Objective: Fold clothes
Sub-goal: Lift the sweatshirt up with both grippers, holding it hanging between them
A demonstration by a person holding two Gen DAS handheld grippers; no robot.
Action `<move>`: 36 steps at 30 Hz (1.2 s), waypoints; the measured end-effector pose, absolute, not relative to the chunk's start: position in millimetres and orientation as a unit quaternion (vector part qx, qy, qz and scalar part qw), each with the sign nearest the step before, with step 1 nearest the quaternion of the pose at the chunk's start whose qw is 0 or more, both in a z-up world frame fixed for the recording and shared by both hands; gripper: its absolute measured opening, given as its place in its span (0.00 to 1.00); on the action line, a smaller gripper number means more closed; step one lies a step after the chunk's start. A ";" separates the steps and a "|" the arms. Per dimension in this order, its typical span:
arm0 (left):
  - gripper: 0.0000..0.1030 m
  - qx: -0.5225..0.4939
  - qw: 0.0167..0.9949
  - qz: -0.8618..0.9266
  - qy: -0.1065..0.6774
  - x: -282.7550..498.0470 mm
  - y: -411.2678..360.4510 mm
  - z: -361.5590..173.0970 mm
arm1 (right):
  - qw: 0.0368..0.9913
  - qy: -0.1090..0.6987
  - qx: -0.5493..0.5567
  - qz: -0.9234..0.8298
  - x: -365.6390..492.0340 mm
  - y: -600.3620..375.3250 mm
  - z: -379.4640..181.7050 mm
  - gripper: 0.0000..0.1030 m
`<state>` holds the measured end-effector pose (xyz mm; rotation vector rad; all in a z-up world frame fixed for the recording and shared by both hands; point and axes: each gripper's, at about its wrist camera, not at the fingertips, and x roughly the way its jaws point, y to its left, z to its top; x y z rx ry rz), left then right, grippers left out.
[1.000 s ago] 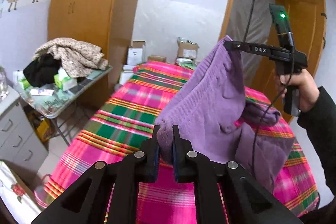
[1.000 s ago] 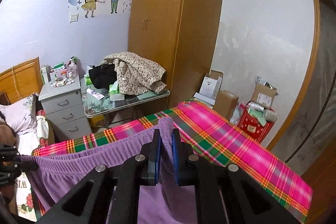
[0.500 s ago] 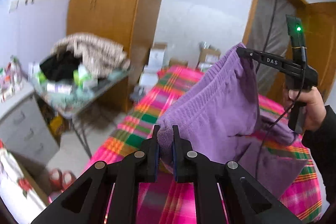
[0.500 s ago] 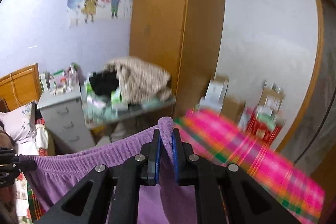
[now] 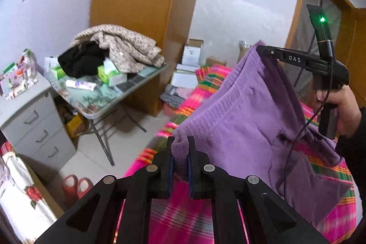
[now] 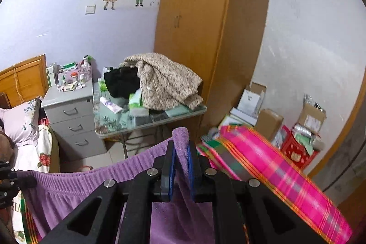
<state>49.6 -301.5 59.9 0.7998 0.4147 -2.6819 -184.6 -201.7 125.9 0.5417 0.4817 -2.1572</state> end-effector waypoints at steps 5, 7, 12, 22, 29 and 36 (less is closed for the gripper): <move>0.09 0.296 0.178 -0.928 0.141 38.6 -318.6 50.9 | 0.425 0.200 0.248 -0.847 -203.2 -238.6 95.3 0.10; 0.09 0.311 0.184 -0.922 0.137 31.5 -323.6 40.9 | 0.424 0.203 0.265 -0.842 -210.7 -245.7 78.7 0.10; 0.09 0.342 0.195 -0.910 0.131 18.5 -331.7 16.1 | 0.418 0.207 0.312 -0.828 -233.0 -262.3 34.8 0.10; 0.09 0.345 0.203 -0.908 0.122 13.1 -342.5 4.4 | 0.429 0.214 0.309 -0.821 -249.1 -294.4 18.3 0.10; 0.09 0.363 0.203 -0.898 0.146 3.2 -358.7 -11.8 | 0.423 0.220 0.334 -0.813 -260.0 -309.4 -2.8 0.11; 0.25 0.390 0.206 -0.886 0.145 4.0 -360.2 -16.8 | 0.406 0.184 0.364 -0.818 -270.7 -286.9 10.0 0.23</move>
